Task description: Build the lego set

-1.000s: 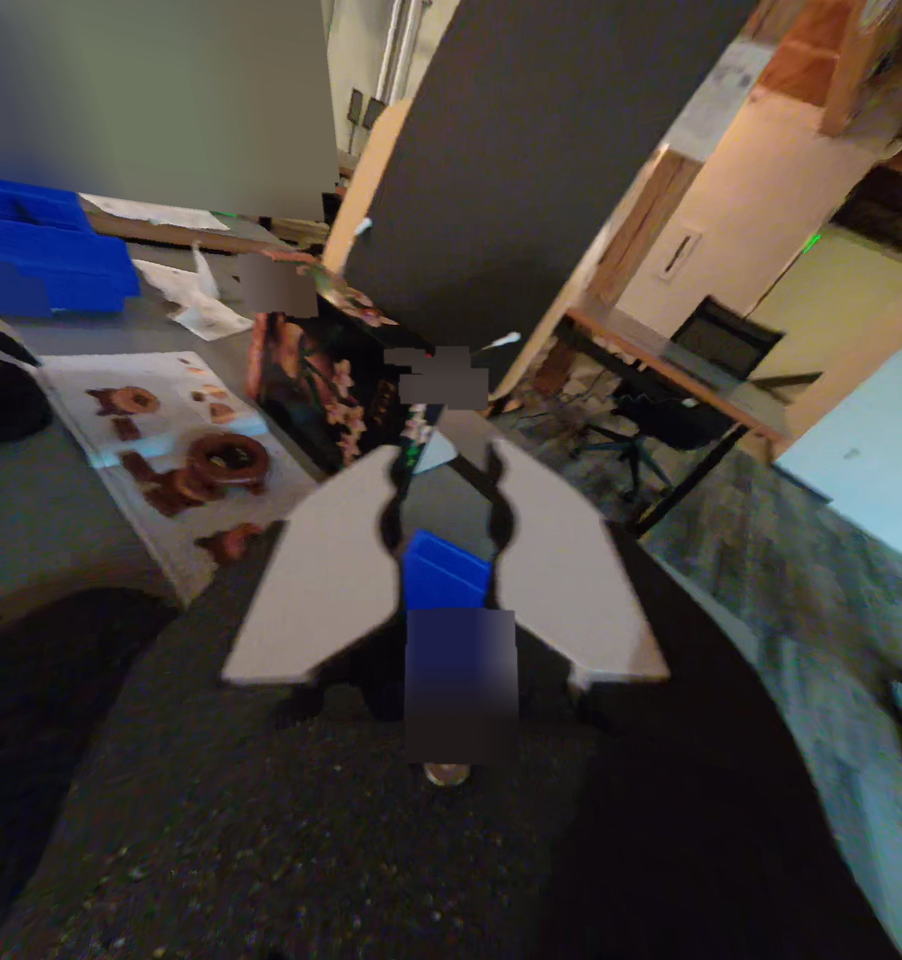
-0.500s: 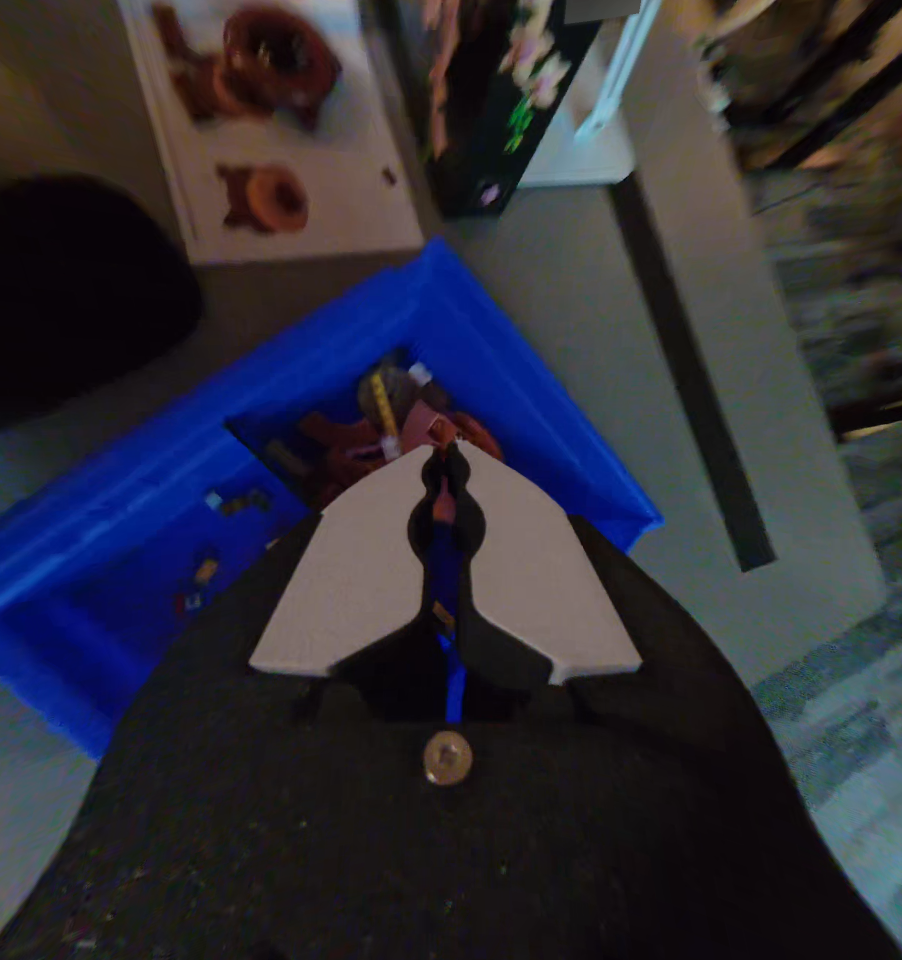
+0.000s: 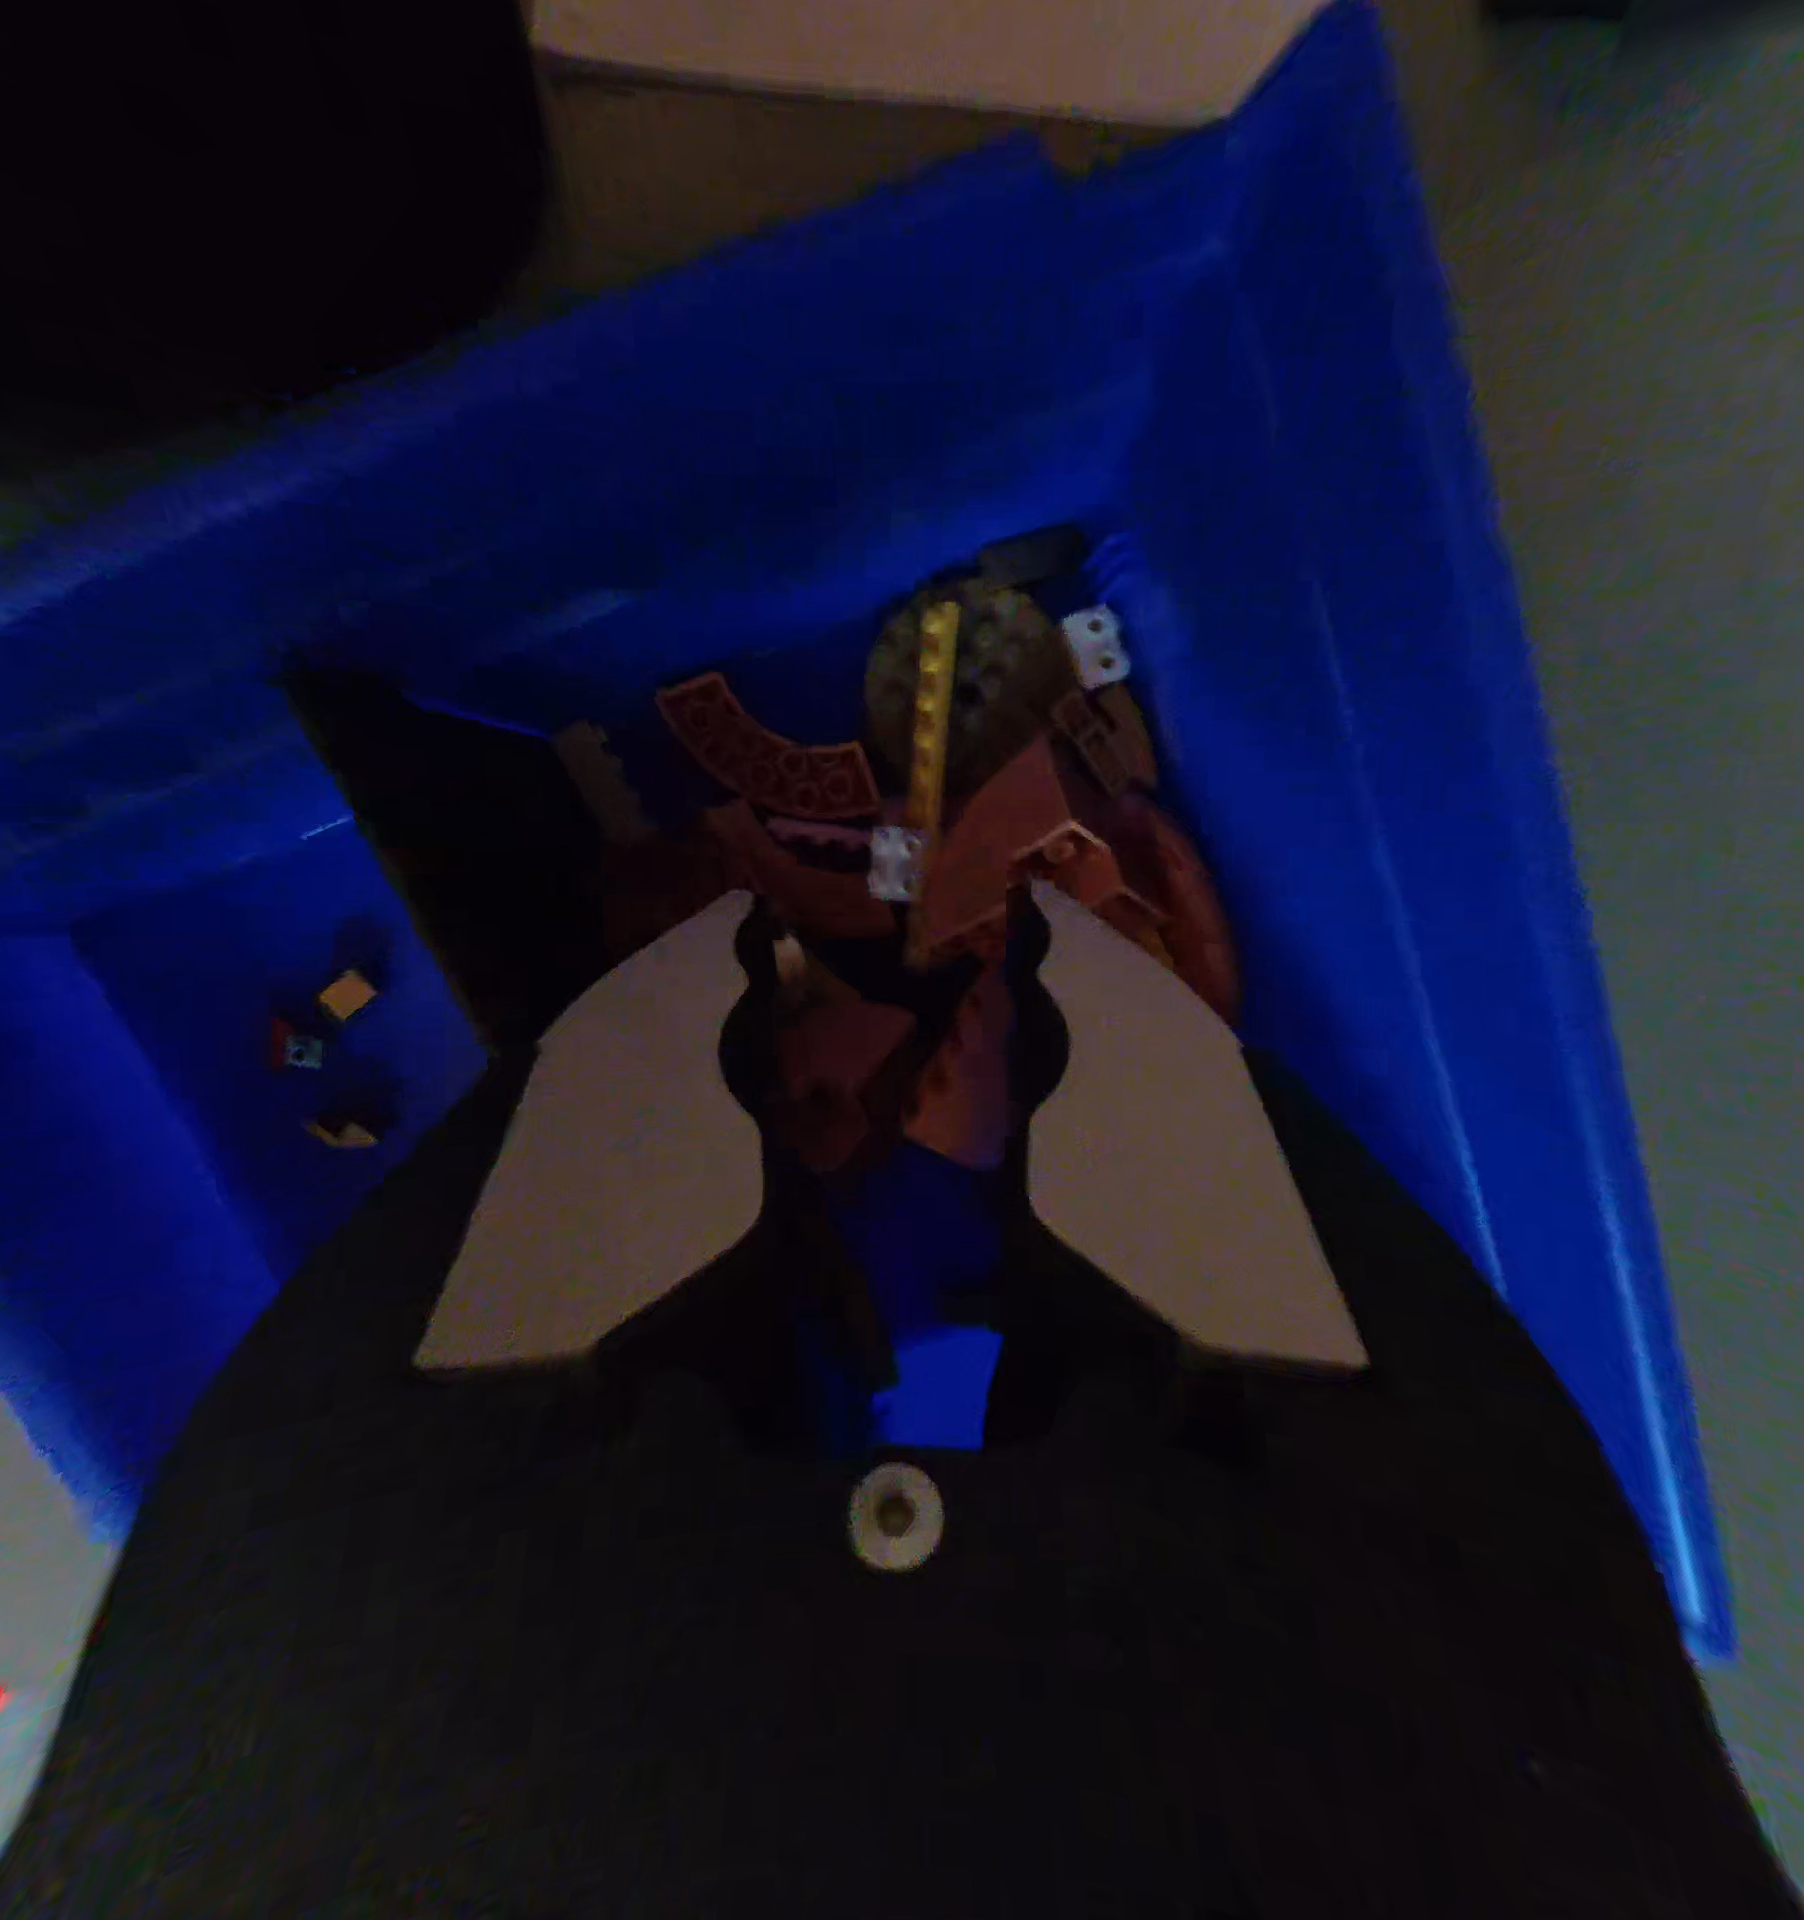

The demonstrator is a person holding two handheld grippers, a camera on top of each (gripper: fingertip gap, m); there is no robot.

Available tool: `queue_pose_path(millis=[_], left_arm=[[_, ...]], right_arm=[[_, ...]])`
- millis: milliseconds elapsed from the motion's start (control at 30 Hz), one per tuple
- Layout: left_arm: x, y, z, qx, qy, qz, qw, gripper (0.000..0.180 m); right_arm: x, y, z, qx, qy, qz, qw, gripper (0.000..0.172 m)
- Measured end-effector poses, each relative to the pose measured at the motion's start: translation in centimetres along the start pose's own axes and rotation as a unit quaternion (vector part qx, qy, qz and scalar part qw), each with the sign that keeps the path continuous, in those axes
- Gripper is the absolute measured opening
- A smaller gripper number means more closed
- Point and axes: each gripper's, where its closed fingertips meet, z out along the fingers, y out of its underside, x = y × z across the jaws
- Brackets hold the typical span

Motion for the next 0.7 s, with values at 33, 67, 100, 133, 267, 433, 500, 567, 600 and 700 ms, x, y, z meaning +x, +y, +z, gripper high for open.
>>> queue_pose_path(millis=[33,67,100,133,267,433,500,567,600,700], left_arm=[[0.0,0.1,0.1,-0.004,-0.001,0.0,1.0,0.014],[0.0,0.1,0.1,-0.006,-0.001,0.002,1.0,0.014],[0.0,0.2,0.1,-0.006,-0.002,0.004,1.0,0.014],[0.0,0.1,0.1,-0.006,-0.002,0.004,1.0,0.013],[-0.2,0.0,0.0,0.0,-0.003,-0.006,1.0,0.013],[-0.3,0.0,0.0,0.0,0.0,-0.017,1.0,0.013],[-0.4,0.0,0.0,0.001,0.002,-0.023,1.0,0.014],[-0.4,-0.1,-0.1,0.004,0.004,-0.025,1.0,0.014],[-0.4,-0.1,-0.1,0.006,0.004,-0.024,1.0,0.014],[-0.3,-0.2,-0.2,0.009,0.005,-0.024,1.0,0.014]], right_arm=[[-0.2,0.0,0.4,-0.009,-0.008,-0.005,1.0,0.041],[-0.3,0.1,0.7,-0.023,-0.012,-0.01,1.0,0.041],[-0.3,0.4,0.9,-0.037,-0.013,-0.013,0.999,0.041],[-0.3,0.8,1.0,-0.051,-0.014,-0.012,0.998,0.04],[0.9,2.0,1.3,-0.073,0.013,0.022,0.997,0.044],[2.4,0.7,3.0,-0.04,0.06,0.089,0.993,0.048],[2.2,1.0,3.2,-0.046,0.053,0.11,0.991,0.036],[1.5,2.1,2.9,-0.063,0.036,0.117,0.99,0.024],[1.4,2.8,2.5,-0.073,0.033,0.132,0.988,0.024],[0.5,5.1,1.0,-0.118,0.021,0.146,0.982,0.024]])
